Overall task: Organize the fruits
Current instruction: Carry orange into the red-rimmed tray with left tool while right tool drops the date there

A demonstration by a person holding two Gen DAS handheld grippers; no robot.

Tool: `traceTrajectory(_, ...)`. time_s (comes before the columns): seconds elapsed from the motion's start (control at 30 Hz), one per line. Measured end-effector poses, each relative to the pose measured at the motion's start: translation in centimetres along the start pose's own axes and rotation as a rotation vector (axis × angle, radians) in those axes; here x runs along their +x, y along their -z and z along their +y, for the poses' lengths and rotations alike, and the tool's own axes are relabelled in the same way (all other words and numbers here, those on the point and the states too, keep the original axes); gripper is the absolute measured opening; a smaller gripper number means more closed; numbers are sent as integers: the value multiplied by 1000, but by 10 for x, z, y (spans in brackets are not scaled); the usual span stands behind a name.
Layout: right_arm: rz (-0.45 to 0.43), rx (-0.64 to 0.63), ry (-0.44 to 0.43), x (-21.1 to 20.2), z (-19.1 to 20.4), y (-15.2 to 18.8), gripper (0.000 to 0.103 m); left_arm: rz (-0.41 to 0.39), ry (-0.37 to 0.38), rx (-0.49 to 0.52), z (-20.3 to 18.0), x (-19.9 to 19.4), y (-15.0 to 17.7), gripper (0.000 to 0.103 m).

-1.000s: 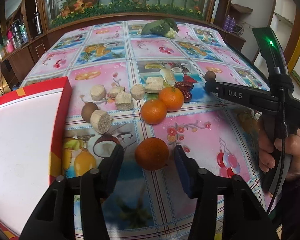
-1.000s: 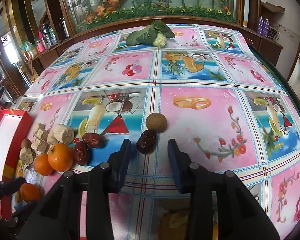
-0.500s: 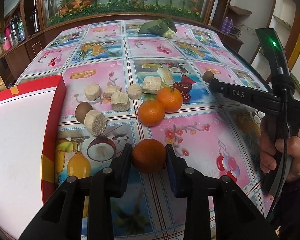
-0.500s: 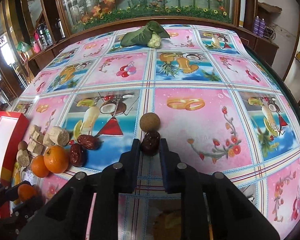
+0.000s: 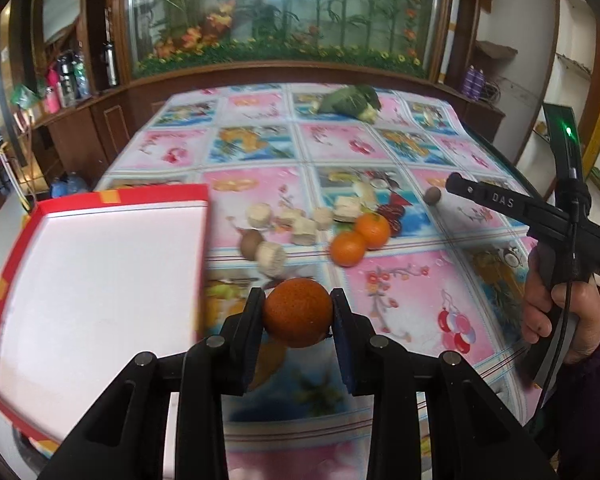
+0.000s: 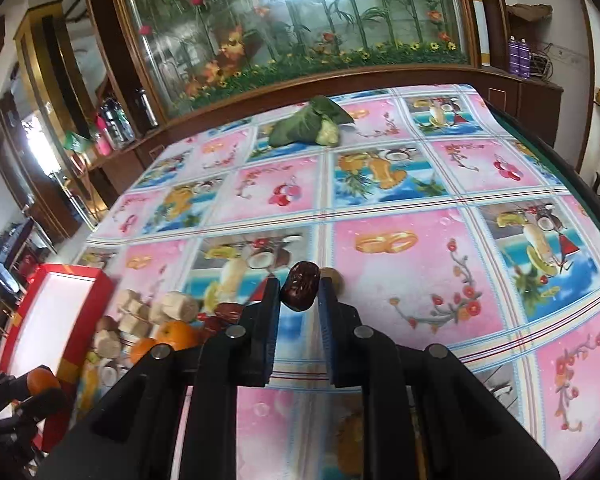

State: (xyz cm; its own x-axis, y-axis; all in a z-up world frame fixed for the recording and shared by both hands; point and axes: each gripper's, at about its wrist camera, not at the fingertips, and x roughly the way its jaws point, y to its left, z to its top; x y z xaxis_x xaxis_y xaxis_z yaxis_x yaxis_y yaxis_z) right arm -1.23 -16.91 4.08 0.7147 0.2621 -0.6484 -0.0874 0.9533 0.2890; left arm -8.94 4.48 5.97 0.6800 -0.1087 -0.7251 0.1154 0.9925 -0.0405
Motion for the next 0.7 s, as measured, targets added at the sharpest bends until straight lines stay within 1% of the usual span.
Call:
traceTrajectory(0.1, -13, -31, -34, -4, 15, 3, 21, -24, -53, -31, 23, -11, 3, 32)
traceTrajectory(0.2, -7, -46, -86, -6, 35, 9, 21, -38, -118, -64, 47, -17, 7, 33)
traceTrajectory(0.3, 4, -75, -130, -6, 66, 17, 21, -43, -180, -98, 70, -18, 10, 33)
traceTrajectory(0.47, 49, -152, -254, -5, 139, 37, 21, -34, -263, -153, 107, -18, 19, 33)
traceTrajectory(0.53, 75, -192, -316, -4, 173, 48, 21, -27, -278, -166, 117, -18, 22, 33)
traceTrajectory(0.63, 103, -254, -373, -3, 214, 65, 21, -15, -310, -186, 133, -19, 29, 33)
traceTrajectory(0.7, 127, -302, -387, 0, 239, 77, 21, -7, -329, -196, 143, -20, 33, 33)
